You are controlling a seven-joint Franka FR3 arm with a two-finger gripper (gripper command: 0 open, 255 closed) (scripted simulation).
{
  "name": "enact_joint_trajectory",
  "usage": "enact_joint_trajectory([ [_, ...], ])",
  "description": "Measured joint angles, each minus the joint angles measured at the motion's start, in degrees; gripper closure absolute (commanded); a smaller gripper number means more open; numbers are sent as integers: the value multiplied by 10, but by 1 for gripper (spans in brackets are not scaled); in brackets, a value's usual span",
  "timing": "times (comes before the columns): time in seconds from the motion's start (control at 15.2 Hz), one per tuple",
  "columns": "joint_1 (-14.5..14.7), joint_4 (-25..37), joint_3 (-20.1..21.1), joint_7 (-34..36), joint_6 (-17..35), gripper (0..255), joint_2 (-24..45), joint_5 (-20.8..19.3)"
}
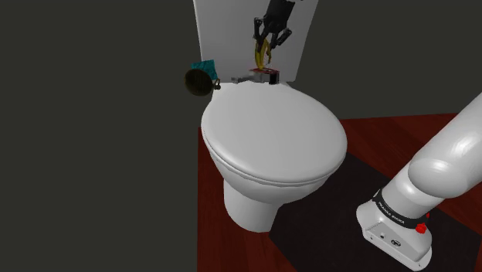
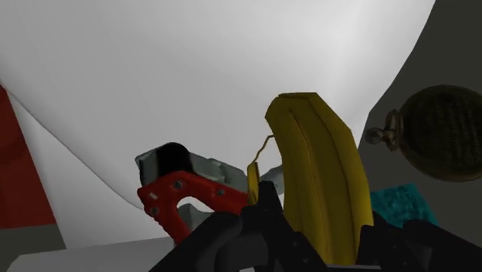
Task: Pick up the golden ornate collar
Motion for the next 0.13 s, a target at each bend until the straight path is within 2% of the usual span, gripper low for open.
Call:
enact_joint_trajectory([
  [0.13, 0, 13, 0, 2, -12, 255, 0, -1],
])
